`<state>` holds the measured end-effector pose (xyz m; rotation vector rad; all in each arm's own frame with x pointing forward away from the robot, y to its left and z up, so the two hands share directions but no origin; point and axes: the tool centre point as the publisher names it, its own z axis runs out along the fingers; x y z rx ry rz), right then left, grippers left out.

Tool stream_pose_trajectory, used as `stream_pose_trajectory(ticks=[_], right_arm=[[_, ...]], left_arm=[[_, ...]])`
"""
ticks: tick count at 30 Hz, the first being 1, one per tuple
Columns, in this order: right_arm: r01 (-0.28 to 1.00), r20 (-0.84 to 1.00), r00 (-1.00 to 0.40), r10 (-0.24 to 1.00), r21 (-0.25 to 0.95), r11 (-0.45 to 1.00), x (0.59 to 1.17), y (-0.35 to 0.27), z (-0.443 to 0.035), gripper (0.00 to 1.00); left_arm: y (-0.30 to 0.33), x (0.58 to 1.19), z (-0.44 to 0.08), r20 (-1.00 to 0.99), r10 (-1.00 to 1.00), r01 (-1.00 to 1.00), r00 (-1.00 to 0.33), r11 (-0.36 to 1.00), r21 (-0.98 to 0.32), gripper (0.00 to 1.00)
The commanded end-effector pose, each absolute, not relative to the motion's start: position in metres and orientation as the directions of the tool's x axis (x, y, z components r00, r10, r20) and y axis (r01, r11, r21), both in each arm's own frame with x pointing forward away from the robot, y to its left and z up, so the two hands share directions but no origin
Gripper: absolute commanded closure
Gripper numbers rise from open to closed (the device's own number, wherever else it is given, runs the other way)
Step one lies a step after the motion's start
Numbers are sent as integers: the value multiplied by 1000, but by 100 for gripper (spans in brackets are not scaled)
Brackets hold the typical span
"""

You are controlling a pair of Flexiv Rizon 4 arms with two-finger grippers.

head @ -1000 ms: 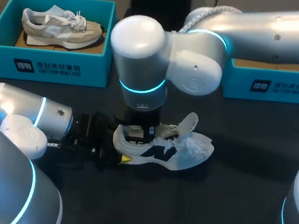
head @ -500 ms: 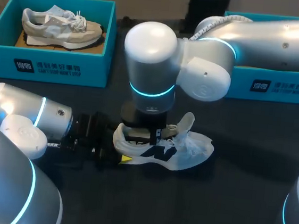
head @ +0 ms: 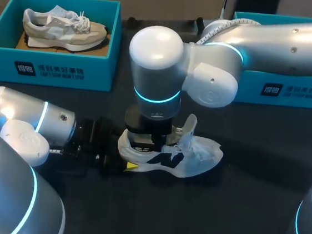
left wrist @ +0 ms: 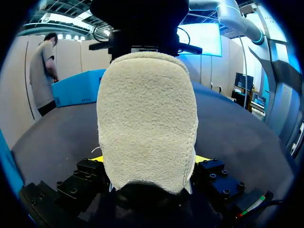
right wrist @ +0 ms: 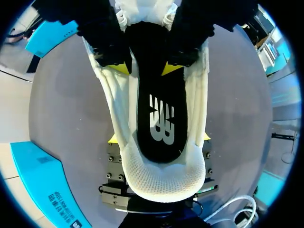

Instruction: Take the shoe out of the shoebox, open the shoe tongue, remove and reinsert the insole, then place the shoe into the shoebox

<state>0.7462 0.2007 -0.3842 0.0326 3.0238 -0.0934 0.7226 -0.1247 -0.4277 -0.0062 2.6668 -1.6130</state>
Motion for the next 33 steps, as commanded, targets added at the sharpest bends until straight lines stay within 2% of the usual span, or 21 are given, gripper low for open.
stream_pose_trajectory(ticks=[1,6,14,16,18,25,33], right_arm=[[25,-111,-994,20,-43,999,752,203,-394,56],[25,-98,-995,23,-17,1000,756,206,-408,56],[19,-14,-1000,19,19,1000,744,211,-431,64],[18,-3,-1000,18,19,1000,741,213,-435,78],[25,8,-1000,25,20,999,739,212,-437,100],[62,31,-998,62,-9,998,726,198,-425,100],[102,-42,-994,101,-3,995,727,175,-367,100]], left_arm=[[-127,722,-433,-20,-17,10,-1000,467,-884,100],[-127,722,-433,-20,-17,10,-1000,467,-884,100],[-127,722,-433,-20,-17,10,-1000,467,-884,100],[-127,722,-433,-20,-17,10,-1000,467,-884,100],[-127,722,-433,-20,-17,10,-1000,467,-884,100],[-127,722,-433,-20,-17,10,-1000,467,-884,100],[-127,722,-433,-20,-17,10,-1000,467,-884,100]])
